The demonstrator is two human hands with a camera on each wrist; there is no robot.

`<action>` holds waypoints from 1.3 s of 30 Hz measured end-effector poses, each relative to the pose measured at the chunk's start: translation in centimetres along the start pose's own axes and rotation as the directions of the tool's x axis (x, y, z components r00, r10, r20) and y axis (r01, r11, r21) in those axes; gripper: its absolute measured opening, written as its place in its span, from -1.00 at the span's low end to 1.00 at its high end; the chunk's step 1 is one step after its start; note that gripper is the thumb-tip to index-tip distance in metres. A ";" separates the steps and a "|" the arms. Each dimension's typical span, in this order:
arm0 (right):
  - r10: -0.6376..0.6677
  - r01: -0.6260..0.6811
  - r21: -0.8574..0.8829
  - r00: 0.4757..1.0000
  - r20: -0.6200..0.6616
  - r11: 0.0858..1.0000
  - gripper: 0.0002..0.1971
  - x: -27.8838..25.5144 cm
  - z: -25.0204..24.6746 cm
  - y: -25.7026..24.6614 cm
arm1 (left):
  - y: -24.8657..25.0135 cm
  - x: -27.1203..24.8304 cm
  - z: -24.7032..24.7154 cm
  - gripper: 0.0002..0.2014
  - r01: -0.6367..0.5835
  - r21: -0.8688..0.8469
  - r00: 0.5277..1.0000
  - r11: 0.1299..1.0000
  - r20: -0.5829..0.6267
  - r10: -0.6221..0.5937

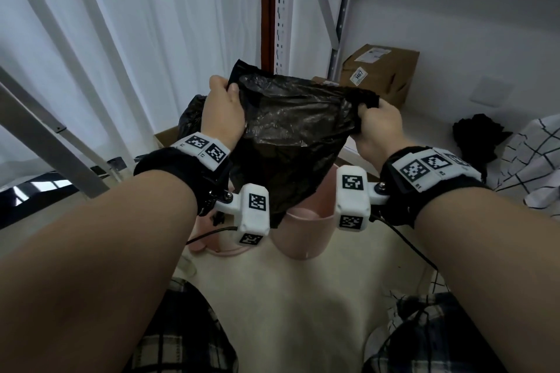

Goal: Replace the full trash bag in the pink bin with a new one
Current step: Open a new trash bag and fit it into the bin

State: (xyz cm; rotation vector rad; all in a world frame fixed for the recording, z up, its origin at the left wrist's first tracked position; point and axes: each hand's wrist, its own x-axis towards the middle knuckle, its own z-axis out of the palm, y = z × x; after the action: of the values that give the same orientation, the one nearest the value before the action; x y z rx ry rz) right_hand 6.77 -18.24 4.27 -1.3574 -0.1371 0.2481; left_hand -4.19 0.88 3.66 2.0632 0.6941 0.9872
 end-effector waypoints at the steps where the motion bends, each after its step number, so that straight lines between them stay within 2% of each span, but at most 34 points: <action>1: 0.010 -0.011 0.043 1.000 0.009 0.999 -0.76 0.0 0.2 0.0 | -0.2 -0.1 0.1 -0.90 0.005 0.010 1.000 1.000 0.011 -0.005; 3: 0.034 -0.038 0.079 0.998 0.051 0.996 -0.79 -0.1 0.6 -0.2 | -0.2 -0.4 0.5 -0.88 -0.006 0.025 0.999 1.000 0.039 0.005; 6: 0.056 -0.058 0.001 0.966 0.253 0.998 -0.59 -0.7 1.1 -0.9 | 0.0 -0.5 0.7 -0.87 -0.017 0.026 0.999 1.000 0.035 0.016; 7: 0.050 -0.039 -0.041 0.950 0.309 0.998 -0.66 -0.8 1.2 -0.8 | -0.1 -0.5 0.6 -0.87 -0.015 0.039 1.000 0.999 0.023 0.014; 8: 0.049 -0.014 -0.104 0.939 0.340 0.994 -0.80 -0.9 1.4 -0.6 | -0.3 -0.5 0.6 -0.87 -0.015 0.052 1.000 0.999 0.011 0.014; 9: 0.043 0.022 -0.196 0.946 0.320 0.980 -0.85 -0.9 1.4 -0.3 | -0.6 -0.4 0.5 -0.89 -0.019 0.062 1.000 0.998 0.010 0.018; 10: 0.017 0.072 -0.313 0.961 0.274 0.947 -0.78 -0.7 1.3 0.1 | -0.9 -0.5 0.5 -0.91 -0.024 0.076 1.000 0.997 0.020 0.022; 12: -0.089 0.147 -0.501 0.986 0.138 0.853 -0.79 -0.4 0.8 0.7 | -1.4 -0.8 0.4 -0.96 -0.022 0.138 0.999 0.990 0.046 0.016; 14: -0.198 0.163 -0.610 0.980 0.011 0.775 -0.82 0.2 -0.2 1.2 | -1.6 -0.8 0.1 -0.84 0.043 0.165 0.998 0.985 0.032 -0.049; 17: -0.208 0.165 -0.626 0.978 0.005 0.762 -0.76 0.4 -1.1 1.1 | -1.8 -0.5 -0.4 -0.68 0.170 0.230 0.984 0.958 0.005 -0.176; 20: -0.214 0.202 -0.506 0.976 0.035 0.839 -0.64 0.6 -0.4 0.4 | -1.1 -0.5 -0.5 -0.59 0.210 0.280 0.977 0.937 -0.015 -0.214; 21: -0.217 0.217 -0.463 0.975 0.054 0.860 -0.61 0.5 -0.1 0.0 | -0.4 -0.6 -0.5 -0.49 0.157 0.300 0.987 0.941 -0.013 -0.160; 22: -0.212 0.228 -0.423 0.973 0.085 0.877 -0.61 0.4 0.2 -0.3 | 0.2 -0.8 -0.6 -0.36 0.040 0.336 0.997 0.941 0.049 -0.060; 23: -0.205 0.240 -0.375 0.970 0.129 0.895 -0.61 0.3 0.5 -0.4 | 0.9 -0.9 -0.6 -0.22 -0.118 0.359 0.983 0.926 0.175 0.058; 24: -0.191 0.242 -0.332 0.965 0.179 0.912 -0.62 -0.1 0.8 -0.7 | 1.7 -1.1 -0.5 -0.10 -0.274 0.355 0.932 0.894 0.327 0.155; 25: -0.180 0.244 -0.284 0.956 0.234 0.927 -0.62 -0.5 1.1 -0.9 | 2.3 -1.4 -0.2 -0.01 -0.393 0.345 0.859 0.852 0.468 0.206; 26: -0.172 0.248 -0.247 0.941 0.292 0.937 -0.63 -1.1 1.4 -1.2 | 3.0 -1.9 0.0 0.04 -0.461 0.339 0.791 0.820 0.576 0.206; 28: -0.167 0.247 -0.174 0.911 0.377 0.953 -0.63 -2.2 1.9 -1.8 | 3.6 -2.4 0.6 -0.05 -0.485 0.331 0.716 0.810 0.682 0.150; 29: -0.165 0.236 -0.142 0.906 0.391 0.961 -0.65 -2.6 2.1 -2.1 | 3.6 -2.5 0.9 -0.20 -0.466 0.304 0.703 0.831 0.697 0.140; 31: -0.158 0.219 -0.133 0.917 0.367 0.967 -0.80 -3.1 2.3 -2.1 | 3.7 -2.4 0.9 -0.60 -0.393 0.165 0.717 0.905 0.671 0.189; 32: -0.154 0.225 -0.166 0.922 0.355 0.960 -0.80 -3.2 2.2 -2.0 | 3.9 -2.4 0.8 -0.71 -0.341 0.088 0.732 0.936 0.650 0.206; 33: -0.156 0.240 -0.205 0.920 0.360 0.949 -0.64 -3.2 2.0 -1.8 | 4.2 -2.4 0.5 -0.76 -0.310 0.040 0.744 0.950 0.632 0.216; 35: -0.143 0.262 -0.272 0.910 0.388 0.926 -0.35 -3.2 1.7 -1.3 | 4.9 -2.7 0.1 -0.76 -0.324 0.015 0.751 0.946 0.612 0.247; 36: -0.139 0.268 -0.306 0.912 0.385 0.914 -0.33 -3.4 1.6 -1.2 | 5.3 -2.8 -0.1 -0.75 -0.345 0.015 0.748 0.938 0.608 0.265; 37: -0.144 0.280 -0.353 0.920 0.365 0.893 -0.39 -3.3 1.3 -1.1 | 5.6 -3.0 -0.3 -0.74 -0.355 0.022 0.747 0.935 0.608 0.269; 39: -0.156 0.264 -0.453 0.952 0.262 0.851 -0.63 -2.8 0.7 -1.2 | 6.0 -3.1 -0.6 -0.74 -0.355 0.036 0.747 0.934 0.612 0.260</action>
State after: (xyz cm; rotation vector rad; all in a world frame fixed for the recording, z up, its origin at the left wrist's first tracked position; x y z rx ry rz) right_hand 4.03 -18.51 5.68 -1.7974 -0.5620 0.1788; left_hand -5.53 -4.60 7.37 2.4952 0.0859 0.3848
